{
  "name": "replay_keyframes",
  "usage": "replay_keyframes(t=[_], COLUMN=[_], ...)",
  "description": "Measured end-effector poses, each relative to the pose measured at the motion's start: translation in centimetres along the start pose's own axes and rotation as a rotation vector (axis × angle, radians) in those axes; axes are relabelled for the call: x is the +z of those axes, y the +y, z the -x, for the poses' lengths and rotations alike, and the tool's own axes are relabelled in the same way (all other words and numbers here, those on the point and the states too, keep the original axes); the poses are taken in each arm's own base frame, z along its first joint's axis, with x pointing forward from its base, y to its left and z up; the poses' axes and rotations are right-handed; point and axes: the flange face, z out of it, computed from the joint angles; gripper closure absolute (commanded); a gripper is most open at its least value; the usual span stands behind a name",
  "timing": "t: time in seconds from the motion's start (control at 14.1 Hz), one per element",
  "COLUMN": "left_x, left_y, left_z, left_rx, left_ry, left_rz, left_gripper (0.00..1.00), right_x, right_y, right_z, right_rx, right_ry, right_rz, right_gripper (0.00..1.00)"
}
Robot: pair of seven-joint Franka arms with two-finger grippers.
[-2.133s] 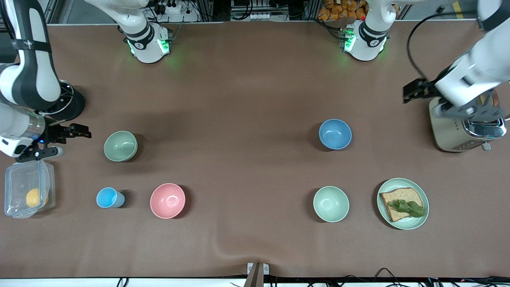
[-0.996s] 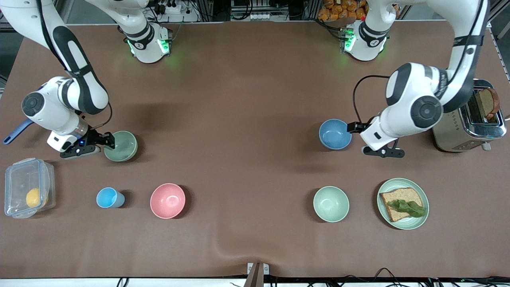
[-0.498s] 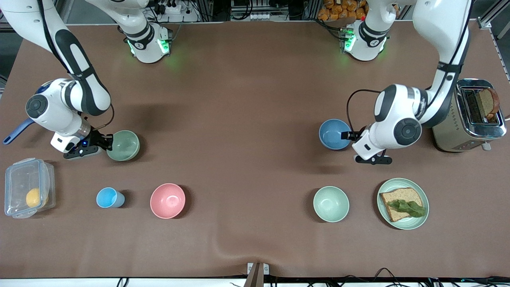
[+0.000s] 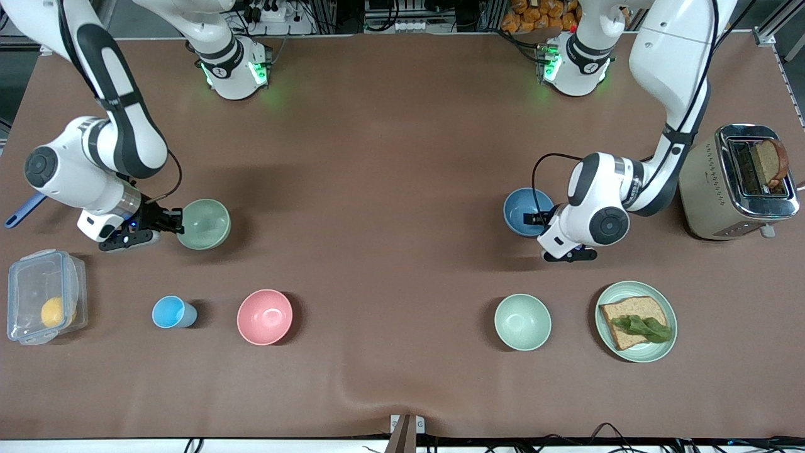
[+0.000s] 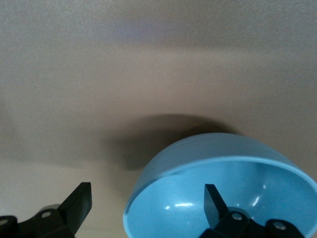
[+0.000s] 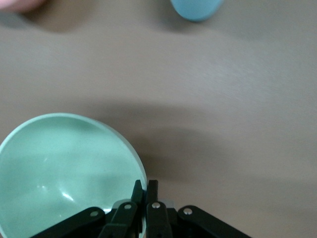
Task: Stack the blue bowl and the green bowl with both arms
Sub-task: 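Grasp the green bowl with the right gripper while the left grasps the blue bowl, then carry the green bowl and the blue bowl toward each other with both grippers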
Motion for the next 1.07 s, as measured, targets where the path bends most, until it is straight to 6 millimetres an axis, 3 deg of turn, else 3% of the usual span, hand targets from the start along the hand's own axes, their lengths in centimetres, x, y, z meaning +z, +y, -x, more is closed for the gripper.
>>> replay_keyframes(t=[0.07,0.28,0.64,0.85,1.07], left_x=[0.0,-0.3,-1.8,-4.9,-8.1], left_y=[0.0,-0.1,-0.3,-0.3,-1.7], left_z=[-0.1,-0.2,-0.4,-0.1,-0.6], left_rx=[-0.001,-0.005,-0.027,-0.064,-0.096], left_ry=[0.0,0.007,0.033,0.083,0.139], left_rz=[0.0,0.003,0.011,0.024,0.048], left_gripper=[1.0,1.0,1.0,1.0,1.0], right_x=[-1.1,-2.6,-2.1,-1.3,-0.8], right_y=[-1.9,-9.0,-22.5,-29.3,-33.6], right_z=[-0.5,-1.3,-0.9,0.8,2.2], right_rx=[0.029,0.118,0.3,0.4,0.479], right_ry=[0.004,0.006,-0.005,-0.02,-0.019], right_rz=[-0.003,-0.01,-0.012,-0.007,-0.007], right_gripper=[1.0,1.0,1.0,1.0,1.0])
